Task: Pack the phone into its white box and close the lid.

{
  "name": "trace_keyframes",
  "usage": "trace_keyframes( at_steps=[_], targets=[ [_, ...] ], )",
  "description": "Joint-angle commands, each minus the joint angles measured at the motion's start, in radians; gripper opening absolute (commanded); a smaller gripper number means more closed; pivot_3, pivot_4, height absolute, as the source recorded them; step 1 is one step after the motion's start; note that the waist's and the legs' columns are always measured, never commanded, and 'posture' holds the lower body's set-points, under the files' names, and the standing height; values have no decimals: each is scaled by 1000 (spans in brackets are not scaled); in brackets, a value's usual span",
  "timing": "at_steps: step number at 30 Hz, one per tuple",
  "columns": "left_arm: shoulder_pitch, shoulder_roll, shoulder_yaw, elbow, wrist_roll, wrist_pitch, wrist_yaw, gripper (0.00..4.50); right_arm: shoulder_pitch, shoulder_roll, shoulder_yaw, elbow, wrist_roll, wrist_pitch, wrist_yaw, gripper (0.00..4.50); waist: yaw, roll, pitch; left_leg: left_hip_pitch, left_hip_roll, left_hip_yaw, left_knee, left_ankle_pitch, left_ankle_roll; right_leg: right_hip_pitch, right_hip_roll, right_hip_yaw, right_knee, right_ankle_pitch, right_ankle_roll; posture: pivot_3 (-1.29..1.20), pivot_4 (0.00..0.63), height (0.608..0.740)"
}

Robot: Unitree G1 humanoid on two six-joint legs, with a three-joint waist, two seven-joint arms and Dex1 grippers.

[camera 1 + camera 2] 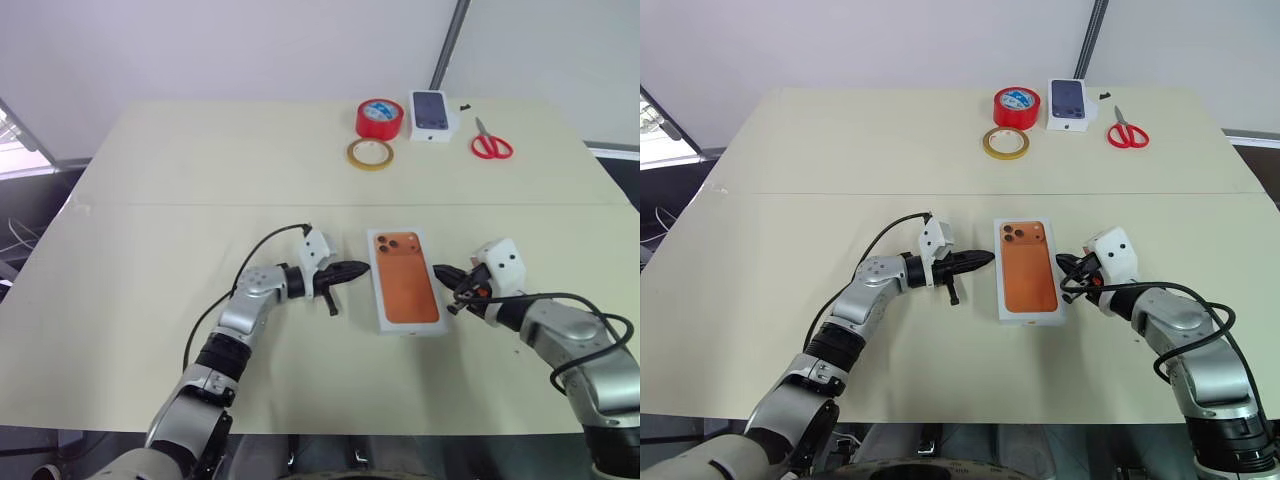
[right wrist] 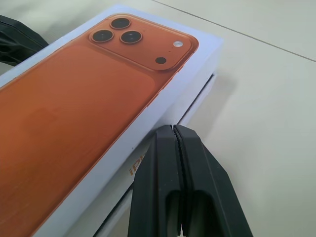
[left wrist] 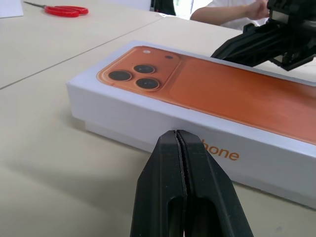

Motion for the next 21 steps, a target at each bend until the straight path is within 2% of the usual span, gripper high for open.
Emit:
trace_keyframes(
  at_steps=[1, 8, 16, 18, 21],
  targets=[
    [-28, -19, -16, -2, 8, -25, -5, 32, -12, 10, -10, 1, -15, -18, -3, 39, 0, 0, 0, 0, 0, 0, 0, 0, 0, 0, 0, 0, 0, 0, 0, 0, 150, 740],
    [-25, -10, -13, 1, 17, -30, 1, 32, 10, -9, 45, 13, -92, -38, 12, 39, 0, 0, 0, 0, 0, 0, 0, 0, 0, 0, 0, 0, 0, 0, 0, 0, 150, 740],
    [-3, 11, -6, 0, 27, -29, 15, 32, 0, -14, 47, 16, -124, -50, 25, 39, 0, 0, 0, 0, 0, 0, 0, 0, 0, 0, 0, 0, 1, 0, 0, 0, 150, 740],
    [-19, 7, 28, 3, 11, -30, 46, 32, -11, -19, 7, 27, -117, -55, 26, 39, 0, 0, 0, 0, 0, 0, 0, 0, 0, 0, 0, 0, 1, 0, 0, 0, 150, 740],
    [-79, -24, 120, -23, -80, 59, 105, 32, -44, -14, -89, 44, -58, -52, 31, 39, 0, -1, 0, 0, 0, 0, 0, 0, 0, 0, 0, 0, 1, 0, 0, 0, 150, 740]
  ],
)
